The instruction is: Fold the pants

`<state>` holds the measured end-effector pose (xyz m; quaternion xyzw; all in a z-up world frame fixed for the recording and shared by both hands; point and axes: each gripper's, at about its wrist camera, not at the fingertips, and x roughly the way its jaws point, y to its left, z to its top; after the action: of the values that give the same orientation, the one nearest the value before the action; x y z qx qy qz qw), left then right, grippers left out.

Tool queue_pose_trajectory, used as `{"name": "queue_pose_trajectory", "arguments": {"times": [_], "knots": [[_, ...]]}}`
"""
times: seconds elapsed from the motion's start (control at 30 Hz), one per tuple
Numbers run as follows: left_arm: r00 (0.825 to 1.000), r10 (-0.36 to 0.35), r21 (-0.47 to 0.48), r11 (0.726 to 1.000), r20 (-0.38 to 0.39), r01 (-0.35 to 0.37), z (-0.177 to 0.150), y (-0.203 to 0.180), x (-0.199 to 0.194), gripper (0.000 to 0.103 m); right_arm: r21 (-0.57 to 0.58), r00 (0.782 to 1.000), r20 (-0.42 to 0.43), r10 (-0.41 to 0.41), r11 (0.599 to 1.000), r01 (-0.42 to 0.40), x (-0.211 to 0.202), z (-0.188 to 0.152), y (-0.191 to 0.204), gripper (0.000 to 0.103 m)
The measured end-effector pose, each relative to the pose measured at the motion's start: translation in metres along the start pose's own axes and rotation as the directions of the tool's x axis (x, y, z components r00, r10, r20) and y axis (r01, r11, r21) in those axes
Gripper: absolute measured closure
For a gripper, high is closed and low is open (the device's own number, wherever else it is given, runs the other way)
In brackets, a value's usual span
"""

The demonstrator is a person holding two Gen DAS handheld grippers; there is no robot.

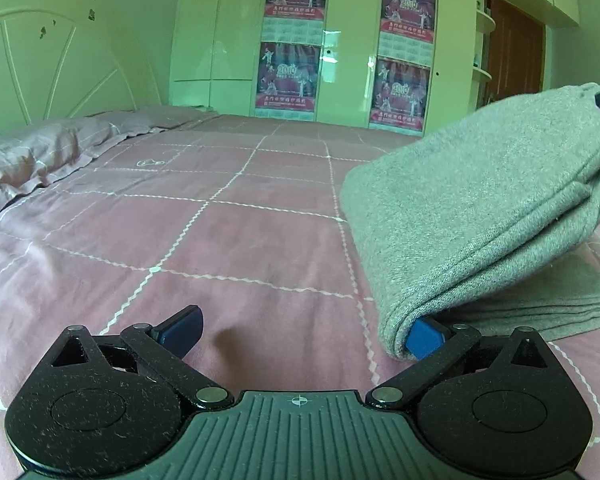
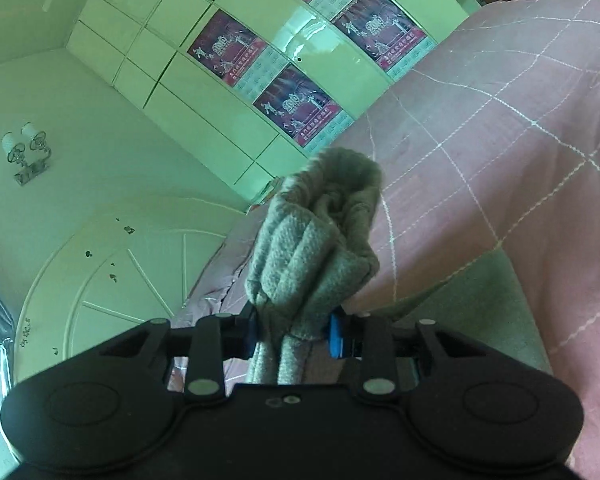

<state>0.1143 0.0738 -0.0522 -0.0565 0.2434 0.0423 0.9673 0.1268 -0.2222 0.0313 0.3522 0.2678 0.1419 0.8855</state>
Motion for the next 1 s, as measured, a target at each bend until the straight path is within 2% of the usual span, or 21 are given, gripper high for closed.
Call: {"name": "queue_pose_trajectory", "arguments": {"times": [0.03,0.07,0.1,0.13,0.17,0.33,0.43,0.53,0.67,1.0], "knots": [[1.0,0.005,-0.012,1.0,-0.012,-0.005,-0.002,0.002,0.002,0.001,0.039,0.997,-0.022,-0.075,0.996,0.075,0.007,-0.009,-0.023,0.079],[1.0,0.004,-0.035,0.999,-0.027,-0.005,-0.004,0.005,0.004,0.001,0.167,0.984,-0.103,-0.146,0.973,0.161,0.017,-0.019,-0.058,0.079],[0.999,-0.004,-0.049,0.999,-0.039,0.002,-0.004,0.008,0.006,0.0,0.292,0.965,-0.18,-0.19,0.927,0.236,0.022,-0.029,-0.088,0.08],[0.999,-0.014,-0.043,0.999,-0.039,0.012,-0.004,0.008,0.007,0.0,0.364,0.975,-0.157,-0.157,0.909,0.205,0.021,-0.038,-0.105,0.08],[0.999,-0.013,-0.029,1.0,-0.036,0.011,-0.004,0.006,0.007,0.0,0.351,0.983,-0.121,-0.136,0.921,0.17,0.017,-0.039,-0.104,0.08],[0.999,-0.004,-0.024,1.0,-0.041,0.003,-0.004,0.006,0.009,0.0,0.33,0.979,-0.137,-0.153,0.925,0.191,0.017,-0.033,-0.097,0.079],[0.999,-0.008,-0.029,1.0,-0.046,0.007,-0.004,0.006,0.01,0.0,0.267,0.979,-0.13,-0.157,0.945,0.187,0.016,-0.035,-0.086,0.078],[0.999,-0.006,-0.021,1.0,-0.047,0.005,-0.004,0.006,0.011,0.0,0.29,0.973,-0.157,-0.168,0.934,0.208,0.022,-0.037,-0.092,0.077],[0.999,-0.008,-0.025,1.0,-0.05,0.007,-0.004,0.005,0.011,0.0,0.247,0.97,-0.161,-0.181,0.944,0.217,0.029,-0.031,-0.084,0.077],[0.999,-0.014,-0.021,1.0,-0.052,0.013,-0.004,0.007,0.012,0.0,0.251,0.971,-0.166,-0.175,0.944,0.213,0.028,-0.035,-0.089,0.077]]}}
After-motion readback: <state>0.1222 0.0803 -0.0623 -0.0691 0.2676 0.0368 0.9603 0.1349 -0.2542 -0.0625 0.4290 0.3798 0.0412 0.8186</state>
